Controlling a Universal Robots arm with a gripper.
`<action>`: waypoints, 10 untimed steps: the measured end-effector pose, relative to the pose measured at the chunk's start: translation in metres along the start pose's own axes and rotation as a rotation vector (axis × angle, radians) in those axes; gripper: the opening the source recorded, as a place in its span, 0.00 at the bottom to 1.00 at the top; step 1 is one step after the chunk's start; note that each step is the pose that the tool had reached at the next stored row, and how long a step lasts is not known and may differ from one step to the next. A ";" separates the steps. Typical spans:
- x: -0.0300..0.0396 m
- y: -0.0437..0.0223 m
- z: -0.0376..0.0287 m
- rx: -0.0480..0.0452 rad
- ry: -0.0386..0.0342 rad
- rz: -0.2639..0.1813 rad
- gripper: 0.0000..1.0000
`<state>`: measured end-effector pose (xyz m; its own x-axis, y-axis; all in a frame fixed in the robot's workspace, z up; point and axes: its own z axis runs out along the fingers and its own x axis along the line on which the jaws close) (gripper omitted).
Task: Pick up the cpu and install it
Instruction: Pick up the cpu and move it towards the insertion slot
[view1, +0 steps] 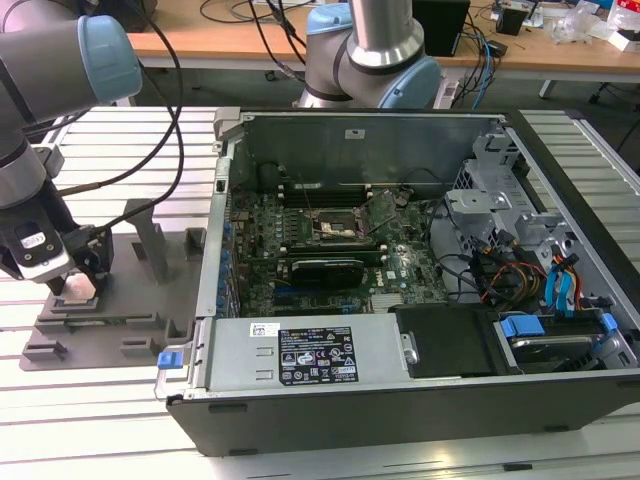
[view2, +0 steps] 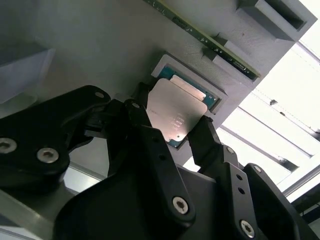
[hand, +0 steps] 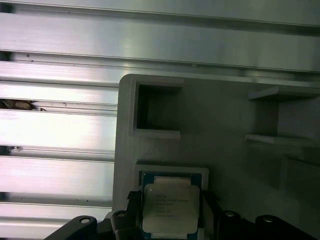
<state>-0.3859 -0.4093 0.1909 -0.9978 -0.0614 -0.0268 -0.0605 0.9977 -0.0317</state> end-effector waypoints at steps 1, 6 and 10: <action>0.0000 0.0000 0.0000 0.0000 0.0000 0.000 0.59; 0.0000 0.0001 0.0026 0.0001 0.0000 0.000 0.59; 0.0001 0.0001 0.0037 0.0001 0.0000 0.000 0.59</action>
<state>-0.3858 -0.4093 0.1872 -0.9978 -0.0614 -0.0267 -0.0605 0.9977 -0.0317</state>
